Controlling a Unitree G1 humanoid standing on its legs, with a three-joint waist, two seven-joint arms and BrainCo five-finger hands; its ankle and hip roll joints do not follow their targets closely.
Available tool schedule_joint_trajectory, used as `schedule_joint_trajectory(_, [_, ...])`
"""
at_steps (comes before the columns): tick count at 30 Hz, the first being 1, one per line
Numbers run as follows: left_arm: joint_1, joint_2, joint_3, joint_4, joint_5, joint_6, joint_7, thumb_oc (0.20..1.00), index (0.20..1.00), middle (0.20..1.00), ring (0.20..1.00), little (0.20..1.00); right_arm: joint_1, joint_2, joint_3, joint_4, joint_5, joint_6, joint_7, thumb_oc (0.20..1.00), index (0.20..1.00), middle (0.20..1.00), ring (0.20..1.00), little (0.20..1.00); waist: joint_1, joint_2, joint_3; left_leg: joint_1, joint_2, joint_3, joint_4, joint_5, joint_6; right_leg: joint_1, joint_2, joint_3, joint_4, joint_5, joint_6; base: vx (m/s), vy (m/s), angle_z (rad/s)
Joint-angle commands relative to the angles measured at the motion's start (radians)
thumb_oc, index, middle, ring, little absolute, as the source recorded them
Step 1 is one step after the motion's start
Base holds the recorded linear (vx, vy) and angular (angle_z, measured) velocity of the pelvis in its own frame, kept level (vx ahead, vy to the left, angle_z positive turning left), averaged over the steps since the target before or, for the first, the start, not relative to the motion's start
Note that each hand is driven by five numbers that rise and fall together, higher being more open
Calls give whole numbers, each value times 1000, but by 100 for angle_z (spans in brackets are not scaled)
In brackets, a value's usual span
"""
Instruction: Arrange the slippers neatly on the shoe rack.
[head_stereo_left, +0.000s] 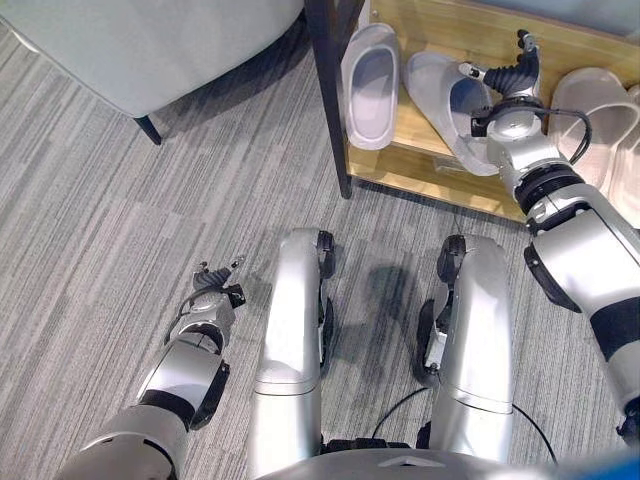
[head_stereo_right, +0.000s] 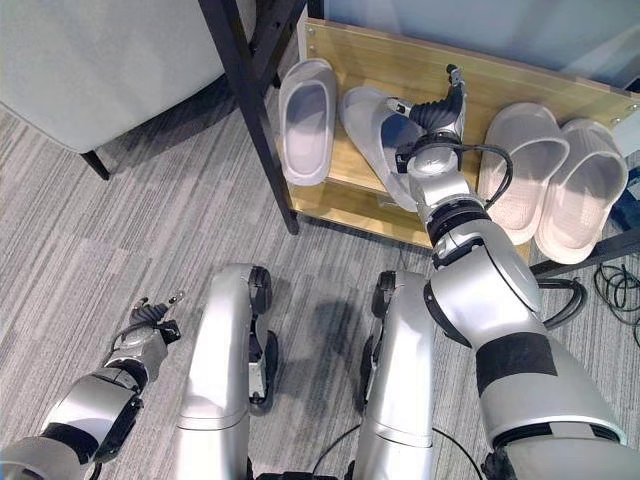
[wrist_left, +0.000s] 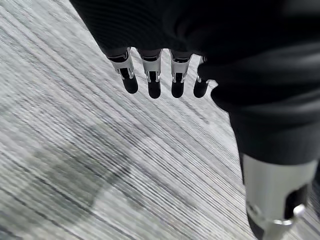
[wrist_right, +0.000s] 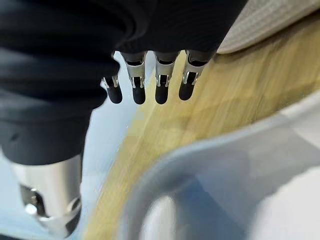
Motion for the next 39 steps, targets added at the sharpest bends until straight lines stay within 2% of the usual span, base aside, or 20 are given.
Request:
schedule_joint_trajectory(1, [27,50,-34,-55,53,-31,4,1000,1000,1000,1000,1000,-21,-55,-1,-108,-86,-76,-41,1000,1000,1000,1000,1000,39,27,-25,22,-40,-65,113,-76,29,54,34,95,45,61,-57,-14,8,-6])
schedule_joint_trajectory(5, [64,56,0,-84,101,-34,15,1000,1000,1000,1000,1000,116,-110,-61,-321,-226,-74,-84,1000,1000,1000,1000,1000,15,28,-27,22,-45,-68,121,-66,31,54,38,91,46,55,-58,2,-2,-4])
schedule_joint_trajectory(7, [98,47,4,-109,170,-40,26,1000,1000,1000,1000,1000,214,-121,-140,-394,-268,-72,-92,1000,1000,1000,1000,1000,3,31,-29,22,-47,-67,131,-59,32,54,43,92,53,56,-56,-4,-7,-5])
schedule_joint_trajectory(13, [102,53,12,-147,207,-37,34,1000,1000,1000,1000,1000,355,-100,-198,-491,-318,-60,-71,1000,1000,1000,1000,1000,-11,37,-40,28,-49,-57,144,-40,32,54,50,100,63,65,-46,-2,-18,-5])
schedule_joint_trajectory(24, [140,43,1,-185,285,-37,49,1000,1000,1000,1000,1000,456,-78,-217,-584,-388,-66,-52,1000,1000,1000,1000,1000,-12,34,-50,32,-54,-56,157,-28,27,54,54,106,81,71,-43,0,-3,0])
schedule_joint_trajectory(39, [233,-25,17,-167,398,-7,77,1000,1000,1000,1000,1000,643,39,-240,-748,-486,-50,-51,1000,1000,1000,1000,1000,-19,27,-72,44,-49,-47,172,-16,25,54,66,112,93,89,-38,0,0,0])
